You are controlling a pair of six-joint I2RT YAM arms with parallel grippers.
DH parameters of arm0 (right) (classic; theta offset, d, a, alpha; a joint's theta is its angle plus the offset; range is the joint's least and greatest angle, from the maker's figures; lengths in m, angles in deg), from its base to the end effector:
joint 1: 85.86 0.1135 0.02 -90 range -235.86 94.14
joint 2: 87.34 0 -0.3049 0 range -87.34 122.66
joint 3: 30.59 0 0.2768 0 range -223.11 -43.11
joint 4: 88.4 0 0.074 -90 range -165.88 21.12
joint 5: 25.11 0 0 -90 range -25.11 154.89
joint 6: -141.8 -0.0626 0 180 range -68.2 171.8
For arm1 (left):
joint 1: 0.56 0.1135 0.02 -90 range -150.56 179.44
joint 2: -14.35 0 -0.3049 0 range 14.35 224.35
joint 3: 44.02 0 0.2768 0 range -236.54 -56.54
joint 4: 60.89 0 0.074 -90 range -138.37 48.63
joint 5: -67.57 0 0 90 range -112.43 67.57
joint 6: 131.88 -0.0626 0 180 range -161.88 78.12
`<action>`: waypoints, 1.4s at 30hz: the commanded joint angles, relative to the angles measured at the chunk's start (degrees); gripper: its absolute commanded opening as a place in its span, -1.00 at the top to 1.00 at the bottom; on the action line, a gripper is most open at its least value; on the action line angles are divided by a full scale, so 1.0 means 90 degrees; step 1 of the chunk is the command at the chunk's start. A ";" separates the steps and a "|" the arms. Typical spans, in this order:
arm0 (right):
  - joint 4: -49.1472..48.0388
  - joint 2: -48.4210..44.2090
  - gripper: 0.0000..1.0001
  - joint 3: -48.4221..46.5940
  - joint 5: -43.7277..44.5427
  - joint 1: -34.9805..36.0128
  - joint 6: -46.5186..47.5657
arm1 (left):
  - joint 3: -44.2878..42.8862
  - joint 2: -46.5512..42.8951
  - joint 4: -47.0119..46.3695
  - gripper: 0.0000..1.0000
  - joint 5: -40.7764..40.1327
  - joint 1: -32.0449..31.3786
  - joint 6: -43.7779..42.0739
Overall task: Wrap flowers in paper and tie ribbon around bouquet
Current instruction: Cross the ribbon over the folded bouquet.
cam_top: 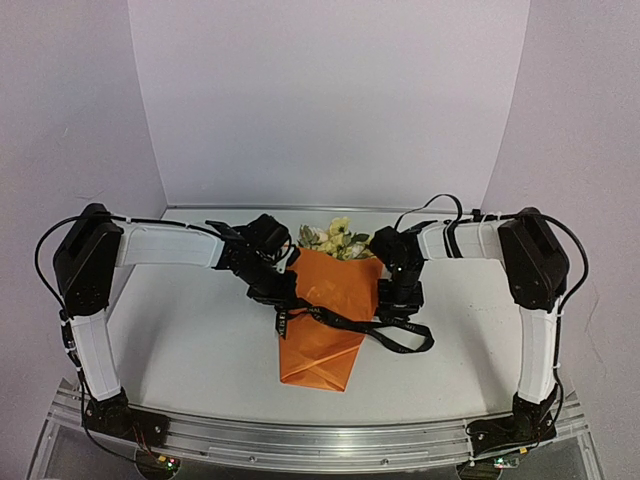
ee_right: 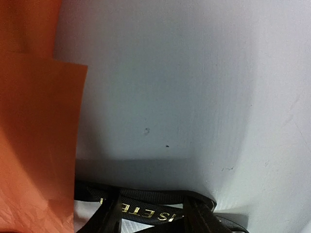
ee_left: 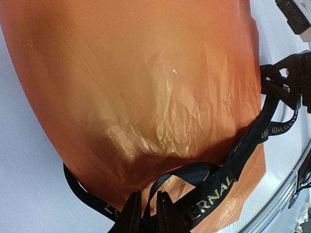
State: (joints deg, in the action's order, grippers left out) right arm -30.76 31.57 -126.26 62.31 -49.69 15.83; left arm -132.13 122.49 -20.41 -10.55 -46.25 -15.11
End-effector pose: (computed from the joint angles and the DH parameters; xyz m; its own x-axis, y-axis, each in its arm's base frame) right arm 0.3563 0.2640 0.1364 -0.9948 -0.0004 -0.1022 -0.0137 0.9915 0.1291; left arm 0.2992 -0.3250 0.1907 -0.8902 0.2809 -0.3588 0.4145 0.8261 -0.3817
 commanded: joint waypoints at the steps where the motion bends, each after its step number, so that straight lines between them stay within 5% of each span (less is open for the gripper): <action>1: -0.0230 -0.0185 0.02 0.0216 0.0099 0.0129 -0.0187 | -0.0350 -0.0155 -0.0180 0.74 0.0067 0.0038 -0.0132; 16: -0.0442 -0.0827 -0.13 0.0306 0.0377 0.0452 0.0606 | -0.0411 -0.0115 -0.0156 0.74 0.0108 0.0054 -0.0151; 34: -0.0234 -0.0106 -0.07 0.0459 0.0340 0.0475 -0.0181 | -0.0429 -0.0121 -0.0146 0.75 0.0148 0.0067 -0.0182; 42: -0.0125 0.0019 0.37 0.0540 0.0338 0.0474 -0.0425 | -0.0453 -0.0130 -0.0127 0.75 0.0130 0.0077 -0.0200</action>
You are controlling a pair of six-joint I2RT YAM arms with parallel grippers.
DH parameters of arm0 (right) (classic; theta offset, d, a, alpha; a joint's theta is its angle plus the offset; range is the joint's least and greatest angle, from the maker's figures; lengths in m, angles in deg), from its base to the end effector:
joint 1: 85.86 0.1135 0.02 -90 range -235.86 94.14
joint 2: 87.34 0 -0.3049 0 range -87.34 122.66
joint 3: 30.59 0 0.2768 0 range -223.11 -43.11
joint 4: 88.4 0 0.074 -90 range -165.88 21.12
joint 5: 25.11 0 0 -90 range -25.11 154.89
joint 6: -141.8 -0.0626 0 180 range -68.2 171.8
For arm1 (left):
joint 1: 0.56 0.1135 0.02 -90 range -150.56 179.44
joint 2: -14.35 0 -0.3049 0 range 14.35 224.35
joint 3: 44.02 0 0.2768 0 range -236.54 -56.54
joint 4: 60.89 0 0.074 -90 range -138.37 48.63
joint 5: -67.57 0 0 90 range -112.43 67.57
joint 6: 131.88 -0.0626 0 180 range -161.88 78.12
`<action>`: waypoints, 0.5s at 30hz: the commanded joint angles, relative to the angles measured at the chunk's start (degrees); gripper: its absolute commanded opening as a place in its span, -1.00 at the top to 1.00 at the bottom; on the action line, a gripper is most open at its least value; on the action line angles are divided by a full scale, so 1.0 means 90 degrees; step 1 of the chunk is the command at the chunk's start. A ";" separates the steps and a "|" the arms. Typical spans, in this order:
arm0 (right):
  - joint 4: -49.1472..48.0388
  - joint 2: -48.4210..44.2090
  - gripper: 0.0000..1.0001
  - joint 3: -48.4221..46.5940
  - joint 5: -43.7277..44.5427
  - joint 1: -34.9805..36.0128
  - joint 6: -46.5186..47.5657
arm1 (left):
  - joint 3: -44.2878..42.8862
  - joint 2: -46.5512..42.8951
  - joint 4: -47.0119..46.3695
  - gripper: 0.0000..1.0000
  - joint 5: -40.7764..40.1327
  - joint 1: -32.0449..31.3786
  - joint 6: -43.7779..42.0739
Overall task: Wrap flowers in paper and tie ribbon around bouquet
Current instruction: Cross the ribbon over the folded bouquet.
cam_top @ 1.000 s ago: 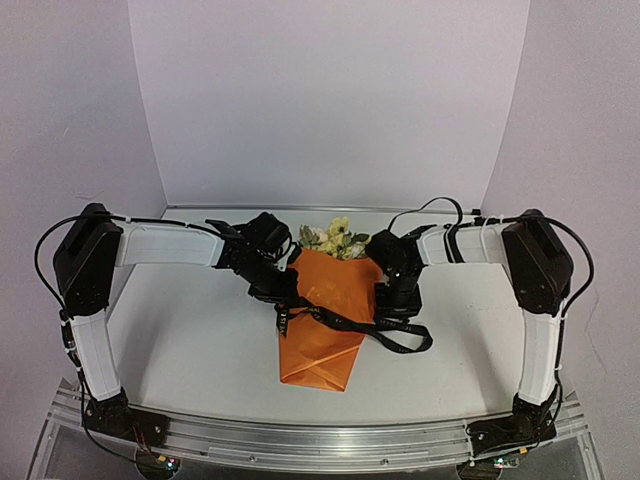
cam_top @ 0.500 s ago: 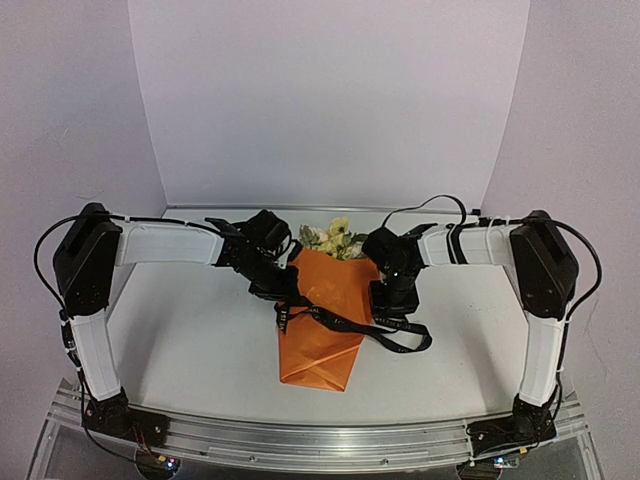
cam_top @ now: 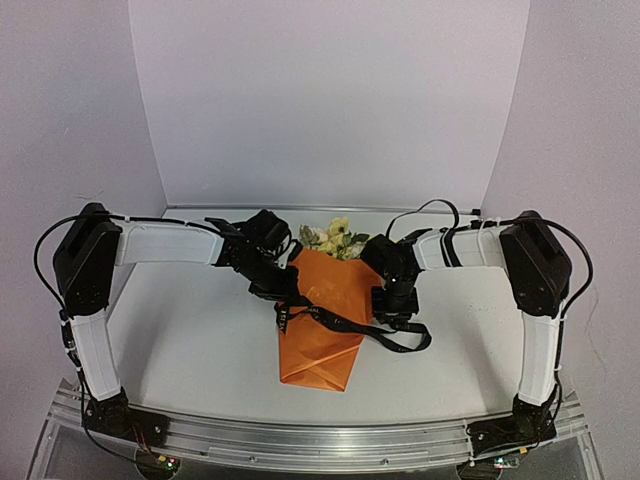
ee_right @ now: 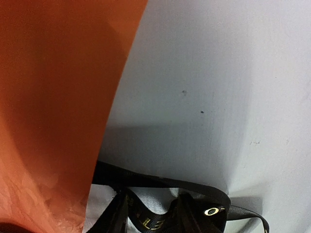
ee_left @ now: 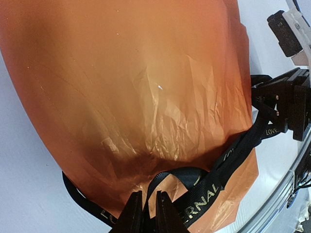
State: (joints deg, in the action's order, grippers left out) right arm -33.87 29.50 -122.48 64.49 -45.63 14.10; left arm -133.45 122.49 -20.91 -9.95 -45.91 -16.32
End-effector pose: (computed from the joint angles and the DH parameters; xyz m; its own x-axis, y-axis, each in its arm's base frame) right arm 0.3307 0.2804 0.1345 -0.9895 -0.0361 -0.1403 -0.0527 0.9917 0.1171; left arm 0.3047 -0.3277 0.1990 -0.8754 0.2867 -0.3892 0.4388 0.8092 -0.3908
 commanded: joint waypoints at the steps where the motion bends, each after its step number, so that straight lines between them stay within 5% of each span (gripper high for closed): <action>1: 0.0199 0.0245 0.43 0.0136 0.0047 0.0023 -0.0239 | -0.0312 -0.0130 -0.0074 0.75 0.0068 0.0041 -0.0067; 10: 0.0157 -0.0178 0.96 -0.0202 -0.0454 -0.0024 -0.0129 | -0.0218 -0.0197 -0.0160 0.93 0.0031 0.0109 -0.0022; 15: 0.0147 -0.0575 1.00 -0.0435 -0.0986 -0.0208 -0.0271 | -0.0134 -0.0288 -0.0257 0.99 0.0021 0.0175 0.0022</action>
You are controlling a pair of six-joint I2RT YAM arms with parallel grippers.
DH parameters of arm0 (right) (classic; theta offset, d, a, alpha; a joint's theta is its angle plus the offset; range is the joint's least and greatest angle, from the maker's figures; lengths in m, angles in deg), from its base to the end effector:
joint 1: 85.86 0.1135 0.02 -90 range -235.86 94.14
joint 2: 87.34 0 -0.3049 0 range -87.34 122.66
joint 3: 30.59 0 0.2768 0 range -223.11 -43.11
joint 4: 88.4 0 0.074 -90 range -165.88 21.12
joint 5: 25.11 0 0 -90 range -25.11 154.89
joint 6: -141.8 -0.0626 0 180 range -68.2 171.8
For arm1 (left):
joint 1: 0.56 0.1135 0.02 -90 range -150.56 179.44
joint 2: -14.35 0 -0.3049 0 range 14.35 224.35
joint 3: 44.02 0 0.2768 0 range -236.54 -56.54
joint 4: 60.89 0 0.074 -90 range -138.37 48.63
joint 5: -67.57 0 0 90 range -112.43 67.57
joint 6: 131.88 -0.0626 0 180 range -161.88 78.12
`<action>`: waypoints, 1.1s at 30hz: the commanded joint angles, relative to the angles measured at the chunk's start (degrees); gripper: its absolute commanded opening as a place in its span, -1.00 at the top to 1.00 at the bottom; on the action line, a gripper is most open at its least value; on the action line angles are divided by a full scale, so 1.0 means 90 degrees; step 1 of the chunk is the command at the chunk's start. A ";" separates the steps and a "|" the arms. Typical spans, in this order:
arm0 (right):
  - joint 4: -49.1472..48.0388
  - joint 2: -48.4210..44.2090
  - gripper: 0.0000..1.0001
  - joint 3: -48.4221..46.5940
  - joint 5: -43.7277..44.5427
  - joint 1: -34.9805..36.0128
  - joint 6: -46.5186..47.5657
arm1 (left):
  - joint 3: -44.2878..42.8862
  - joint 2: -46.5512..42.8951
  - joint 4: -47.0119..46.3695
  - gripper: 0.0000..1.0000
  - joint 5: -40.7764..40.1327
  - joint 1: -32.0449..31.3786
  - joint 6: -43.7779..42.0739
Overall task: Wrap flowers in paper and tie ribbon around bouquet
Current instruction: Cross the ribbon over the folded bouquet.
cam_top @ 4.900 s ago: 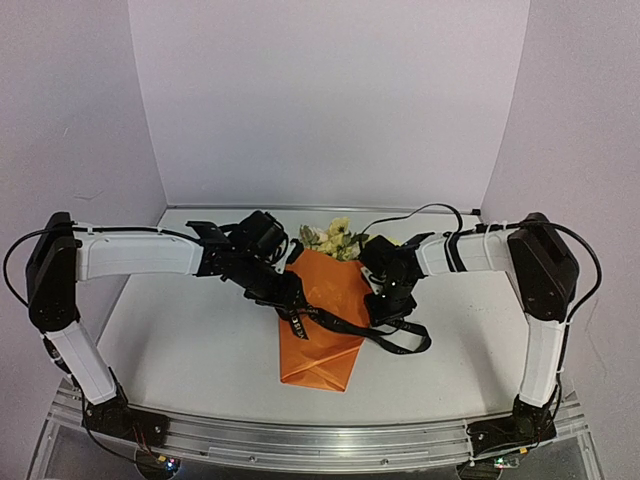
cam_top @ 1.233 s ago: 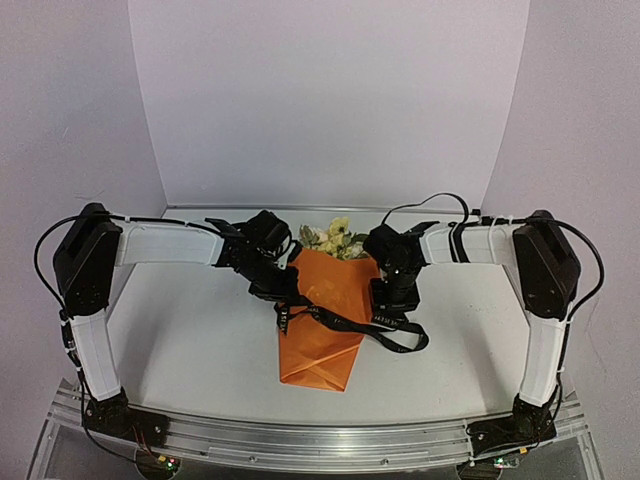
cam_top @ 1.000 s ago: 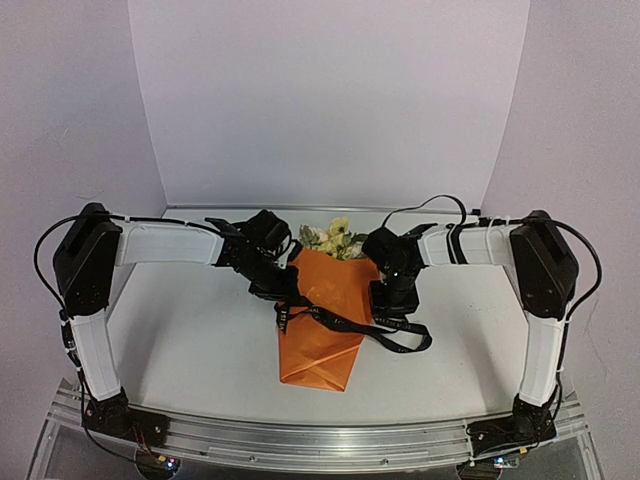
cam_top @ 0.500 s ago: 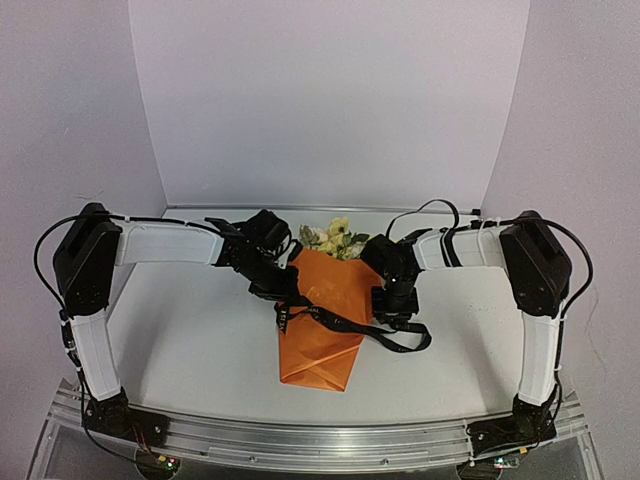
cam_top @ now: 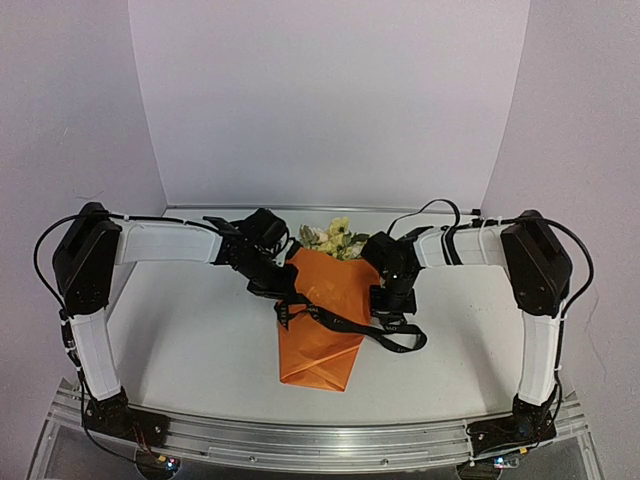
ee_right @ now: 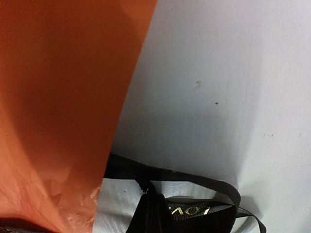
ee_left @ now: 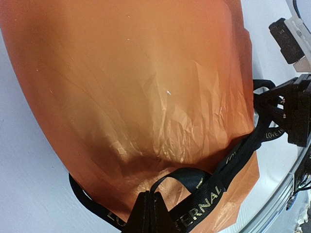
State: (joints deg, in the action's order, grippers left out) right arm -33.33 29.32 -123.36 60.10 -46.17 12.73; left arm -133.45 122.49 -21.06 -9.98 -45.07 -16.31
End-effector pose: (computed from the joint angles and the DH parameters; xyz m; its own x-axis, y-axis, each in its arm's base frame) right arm 0.3322 0.2825 0.1400 -0.9952 -0.0098 -0.0970 -0.0276 0.9825 0.1843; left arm 0.3098 -0.3234 0.1992 -0.8788 0.2729 -0.3914 0.4273 0.8151 -0.3911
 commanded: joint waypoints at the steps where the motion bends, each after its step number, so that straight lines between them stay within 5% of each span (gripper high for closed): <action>1: 0.0075 -0.0626 1.00 -0.0349 -0.0606 -0.0194 -0.0150 | -0.0110 -0.0314 -0.0261 1.00 0.0023 0.0093 0.0033; 8: -0.0133 -0.1205 1.00 -0.0176 -0.1160 -0.0721 -0.0441 | 0.0078 -0.0581 -0.0338 1.00 -0.0090 0.0280 0.0070; 33: -0.0147 -0.2889 1.00 0.1791 -0.0549 -0.2663 -0.0218 | 0.0944 -0.1378 -0.0357 1.00 -0.0240 0.0999 0.0018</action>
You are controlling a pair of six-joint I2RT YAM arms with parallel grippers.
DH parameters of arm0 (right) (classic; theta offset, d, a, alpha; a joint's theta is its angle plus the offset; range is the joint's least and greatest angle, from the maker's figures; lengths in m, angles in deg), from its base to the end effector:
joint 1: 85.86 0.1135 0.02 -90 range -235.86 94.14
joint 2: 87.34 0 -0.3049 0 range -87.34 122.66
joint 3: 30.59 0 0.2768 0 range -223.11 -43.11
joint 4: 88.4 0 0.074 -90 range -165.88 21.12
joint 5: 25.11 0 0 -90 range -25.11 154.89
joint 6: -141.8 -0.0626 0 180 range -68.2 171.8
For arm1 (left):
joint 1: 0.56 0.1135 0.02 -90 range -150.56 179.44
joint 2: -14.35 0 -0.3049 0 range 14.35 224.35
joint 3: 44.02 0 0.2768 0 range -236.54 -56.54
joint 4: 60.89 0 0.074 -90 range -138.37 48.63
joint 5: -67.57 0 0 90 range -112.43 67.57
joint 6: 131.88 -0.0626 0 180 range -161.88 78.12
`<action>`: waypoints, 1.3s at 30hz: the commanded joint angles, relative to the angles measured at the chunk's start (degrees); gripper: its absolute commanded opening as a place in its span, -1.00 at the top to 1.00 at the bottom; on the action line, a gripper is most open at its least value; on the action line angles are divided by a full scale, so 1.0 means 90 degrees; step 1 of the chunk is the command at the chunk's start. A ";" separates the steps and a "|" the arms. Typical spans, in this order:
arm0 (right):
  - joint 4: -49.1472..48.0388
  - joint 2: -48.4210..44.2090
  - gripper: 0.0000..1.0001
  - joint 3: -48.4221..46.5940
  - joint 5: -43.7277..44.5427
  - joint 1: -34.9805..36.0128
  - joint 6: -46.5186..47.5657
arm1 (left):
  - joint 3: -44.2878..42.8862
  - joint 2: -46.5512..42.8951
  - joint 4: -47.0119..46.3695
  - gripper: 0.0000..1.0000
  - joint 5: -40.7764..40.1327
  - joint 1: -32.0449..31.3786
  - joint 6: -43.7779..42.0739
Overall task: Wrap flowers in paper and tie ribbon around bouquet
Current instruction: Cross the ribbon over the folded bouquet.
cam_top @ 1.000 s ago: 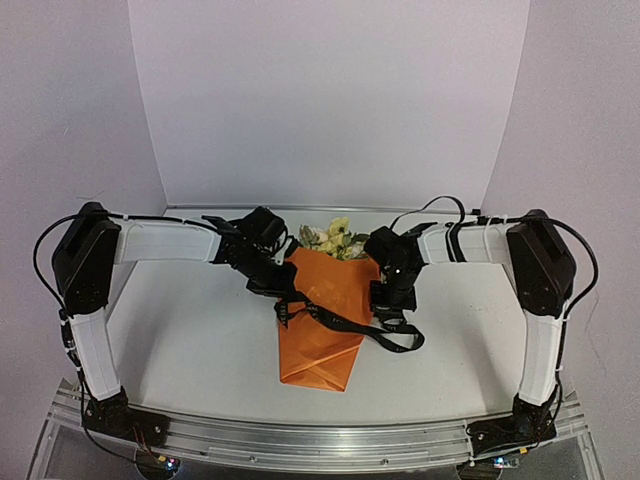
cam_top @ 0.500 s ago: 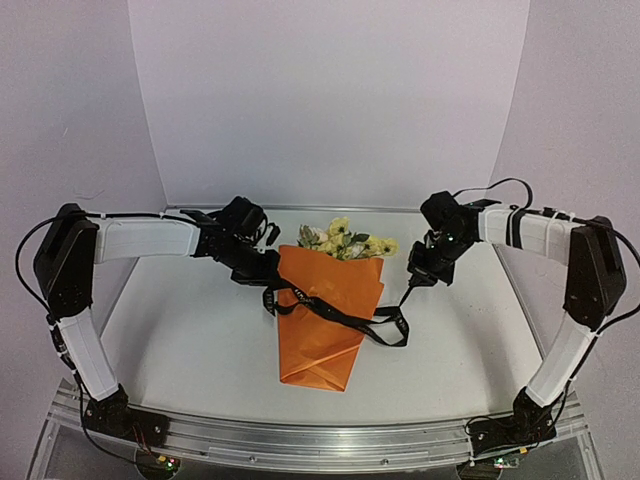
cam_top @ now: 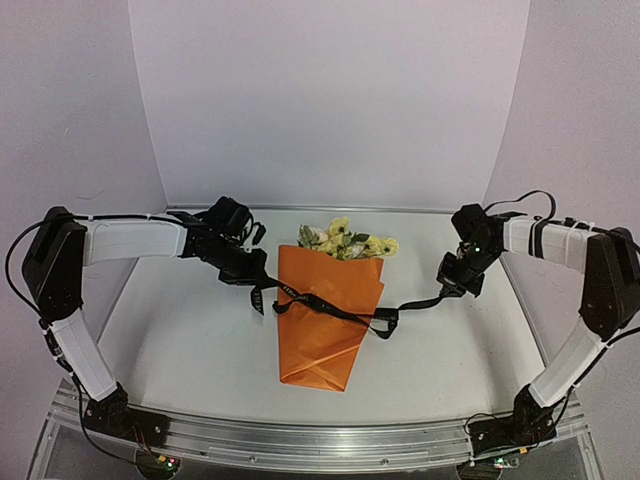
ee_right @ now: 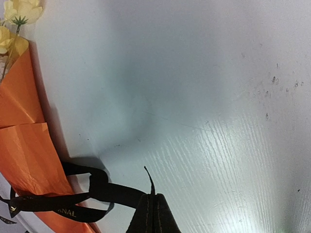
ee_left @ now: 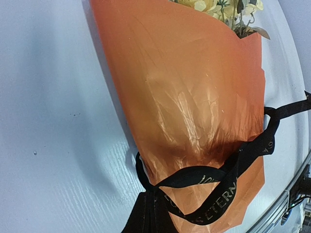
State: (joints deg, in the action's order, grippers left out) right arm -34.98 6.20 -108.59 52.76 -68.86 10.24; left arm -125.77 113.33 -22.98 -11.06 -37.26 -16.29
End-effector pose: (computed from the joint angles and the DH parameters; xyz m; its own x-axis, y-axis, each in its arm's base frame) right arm 0.3347 0.1161 0.2175 -0.9054 0.4014 -0.1385 0.3243 0.8641 0.3849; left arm 0.3208 -0.2545 0.2216 -0.8855 0.1319 -0.4456 0.3257 0.8600 -0.3928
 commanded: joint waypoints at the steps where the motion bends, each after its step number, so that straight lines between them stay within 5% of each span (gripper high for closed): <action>1: 0.0036 -0.0337 1.00 0.0179 0.0279 -0.0177 0.0053 | 0.0102 -0.0365 -0.0131 1.00 -0.0120 0.0147 0.0005; 39: 0.0095 -0.0324 1.00 -0.0055 -0.0130 -0.0429 0.0060 | 0.0067 -0.0283 -0.0133 1.00 0.0350 0.0289 -0.0191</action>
State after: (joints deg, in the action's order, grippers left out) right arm -34.51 3.77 -105.87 52.42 -72.71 10.61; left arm -124.27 112.28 -22.94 -9.35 -34.99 -16.66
